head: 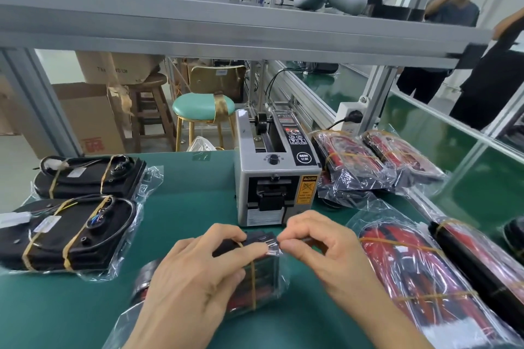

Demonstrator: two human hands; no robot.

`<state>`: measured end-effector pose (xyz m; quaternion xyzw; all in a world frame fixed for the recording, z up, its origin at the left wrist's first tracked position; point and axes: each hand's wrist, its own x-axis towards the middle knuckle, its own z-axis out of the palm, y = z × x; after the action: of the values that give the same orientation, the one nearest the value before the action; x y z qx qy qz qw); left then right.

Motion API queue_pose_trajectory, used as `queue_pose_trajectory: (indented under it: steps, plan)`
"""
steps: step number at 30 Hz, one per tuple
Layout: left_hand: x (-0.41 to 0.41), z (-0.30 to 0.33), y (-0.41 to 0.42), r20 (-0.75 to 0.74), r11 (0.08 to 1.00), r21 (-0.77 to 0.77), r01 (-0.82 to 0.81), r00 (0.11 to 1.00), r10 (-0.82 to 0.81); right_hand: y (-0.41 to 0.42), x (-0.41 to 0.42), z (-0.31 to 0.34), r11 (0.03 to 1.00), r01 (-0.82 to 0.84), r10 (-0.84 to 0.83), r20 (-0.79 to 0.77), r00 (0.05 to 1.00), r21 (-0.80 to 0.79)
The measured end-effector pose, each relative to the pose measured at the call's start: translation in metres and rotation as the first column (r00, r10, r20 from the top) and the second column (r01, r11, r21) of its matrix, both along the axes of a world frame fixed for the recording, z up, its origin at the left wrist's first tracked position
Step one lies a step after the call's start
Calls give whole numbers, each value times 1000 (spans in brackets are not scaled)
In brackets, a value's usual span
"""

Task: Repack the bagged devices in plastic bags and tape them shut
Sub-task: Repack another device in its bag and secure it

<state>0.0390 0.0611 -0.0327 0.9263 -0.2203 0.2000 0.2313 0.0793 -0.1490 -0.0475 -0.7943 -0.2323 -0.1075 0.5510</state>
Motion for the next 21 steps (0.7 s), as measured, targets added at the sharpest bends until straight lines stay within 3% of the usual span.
queue_pose_trajectory:
  steps: [2,4,6,7,9,11,15,21]
  plan:
    - [2,-2,1,-9,998,-47,-30,1000,29,-1,-10,-19,994,90,-76,200,977,-61]
    - [2,-2,0,3,999,-24,-33,999,33,3,-22,-41,990,71,-35,271,962,-123]
    - [2,-2,-1,21,1000,7,-13,1000,13,6,-26,-42,996,-32,39,89,995,-78]
    - [2,-2,1,21,1000,-10,-6,1000,6,7,-23,-35,999,-35,37,-60,998,31]
    - [0,-3,8,36,1000,-30,5,999,-3,6,-9,-20,951,166,-74,-327,942,262]
    - [-4,-4,14,54,1000,-20,-9,999,10,7,14,-13,865,412,-223,-516,827,287]
    - [-7,-8,16,80,995,-95,-39,996,46,33,47,-6,765,591,-306,-665,681,254]
    - [-4,-14,16,133,995,-82,-59,989,70,52,65,-3,665,689,-338,-706,623,288]
